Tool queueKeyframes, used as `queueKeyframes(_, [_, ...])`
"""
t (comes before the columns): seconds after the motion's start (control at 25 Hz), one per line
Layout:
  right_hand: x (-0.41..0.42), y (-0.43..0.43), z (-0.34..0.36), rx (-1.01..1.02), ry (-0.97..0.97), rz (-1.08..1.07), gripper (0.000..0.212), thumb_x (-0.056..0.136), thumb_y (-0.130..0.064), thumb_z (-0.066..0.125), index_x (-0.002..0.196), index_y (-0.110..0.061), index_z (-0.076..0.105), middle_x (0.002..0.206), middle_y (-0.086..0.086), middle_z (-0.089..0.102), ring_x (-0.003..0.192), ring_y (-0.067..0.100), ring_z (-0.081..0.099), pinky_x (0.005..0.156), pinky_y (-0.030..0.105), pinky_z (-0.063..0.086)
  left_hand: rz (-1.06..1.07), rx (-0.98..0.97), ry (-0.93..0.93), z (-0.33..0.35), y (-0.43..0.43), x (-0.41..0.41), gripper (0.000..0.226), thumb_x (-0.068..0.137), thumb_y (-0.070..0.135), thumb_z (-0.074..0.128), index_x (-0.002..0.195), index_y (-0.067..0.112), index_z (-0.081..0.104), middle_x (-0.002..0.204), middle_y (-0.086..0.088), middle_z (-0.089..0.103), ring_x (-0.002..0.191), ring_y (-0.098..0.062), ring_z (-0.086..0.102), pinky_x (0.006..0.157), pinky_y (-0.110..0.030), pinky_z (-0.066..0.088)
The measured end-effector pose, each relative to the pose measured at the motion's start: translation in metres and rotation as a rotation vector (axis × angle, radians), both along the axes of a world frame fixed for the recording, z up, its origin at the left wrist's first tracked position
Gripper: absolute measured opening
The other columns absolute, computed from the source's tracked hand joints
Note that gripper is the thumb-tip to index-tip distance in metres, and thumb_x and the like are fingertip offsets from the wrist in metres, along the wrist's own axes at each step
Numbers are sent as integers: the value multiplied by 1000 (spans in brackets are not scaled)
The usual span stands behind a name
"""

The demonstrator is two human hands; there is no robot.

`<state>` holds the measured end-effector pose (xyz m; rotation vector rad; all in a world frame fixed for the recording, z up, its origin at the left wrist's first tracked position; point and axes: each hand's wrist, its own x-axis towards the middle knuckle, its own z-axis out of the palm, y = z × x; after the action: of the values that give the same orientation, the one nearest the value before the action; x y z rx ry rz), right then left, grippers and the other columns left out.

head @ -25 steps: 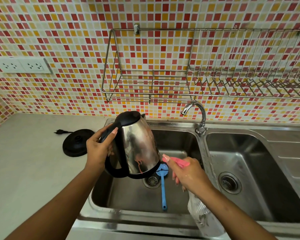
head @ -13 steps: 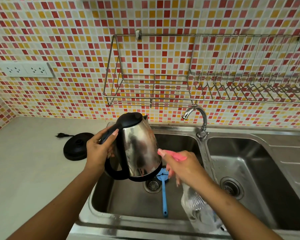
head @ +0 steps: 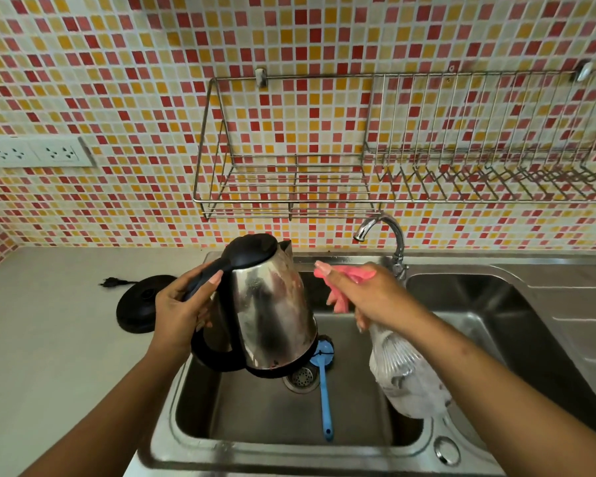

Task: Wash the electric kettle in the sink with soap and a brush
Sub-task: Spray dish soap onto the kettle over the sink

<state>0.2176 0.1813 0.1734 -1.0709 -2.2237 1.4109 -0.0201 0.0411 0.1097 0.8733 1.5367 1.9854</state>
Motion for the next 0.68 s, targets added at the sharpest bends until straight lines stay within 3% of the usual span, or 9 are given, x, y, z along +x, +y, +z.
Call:
queueKeyframes(0.12, [0, 2, -5, -1, 14, -35, 20, 87, -56, 53, 90, -44, 68, 65, 4, 70, 41, 10, 55, 39, 20, 45, -5, 3, -17, 4, 0, 1, 94, 54, 56, 85, 126, 1, 62, 60, 13, 62, 45, -1, 56, 48, -7, 44])
queueKeyframes(0.24, [5, -2, -14, -20, 51, -72, 32, 79, -64, 53, 94, -42, 70, 59, 2, 67, 47, 18, 56, 38, 19, 44, 10, -17, -40, 5, 0, -1, 80, 62, 45, 81, 126, 1, 62, 63, 6, 64, 37, -20, 48, 44, -8, 42])
queueKeyframes(0.36, [10, -3, -23, -93, 67, -28, 56, 68, -70, 51, 108, -35, 70, 70, 7, 73, 53, 23, 60, 40, 22, 46, 34, -25, -63, 5, 3, -2, 71, 65, 36, 76, 125, 0, 62, 60, 9, 66, 36, -1, 50, 38, -10, 40])
queueKeyframes(0.44, [13, -2, -29, -127, 119, -53, 50, 70, -70, 54, 103, -37, 72, 72, 13, 73, 57, 30, 61, 39, 23, 45, 44, -39, -85, 5, 4, -2, 56, 72, 27, 71, 122, 2, 63, 58, 9, 64, 36, 1, 48, 37, -10, 38])
queueKeyframes(0.56, [18, -4, -35, -122, 145, -112, 28, 83, -58, 54, 95, -40, 72, 64, 13, 68, 45, 18, 55, 36, 22, 40, 46, -48, -85, 5, 3, -4, 47, 71, 31, 74, 114, 11, 69, 54, 1, 57, 33, -4, 37, 36, -12, 32])
queueKeyframes(0.68, [20, -7, -37, -130, 152, -139, 43, 72, -67, 55, 94, -35, 74, 64, 12, 68, 42, 13, 52, 36, 22, 40, 35, -39, -90, 5, 1, -7, 47, 70, 33, 74, 112, 13, 71, 52, -1, 52, 34, -6, 33, 36, -13, 29])
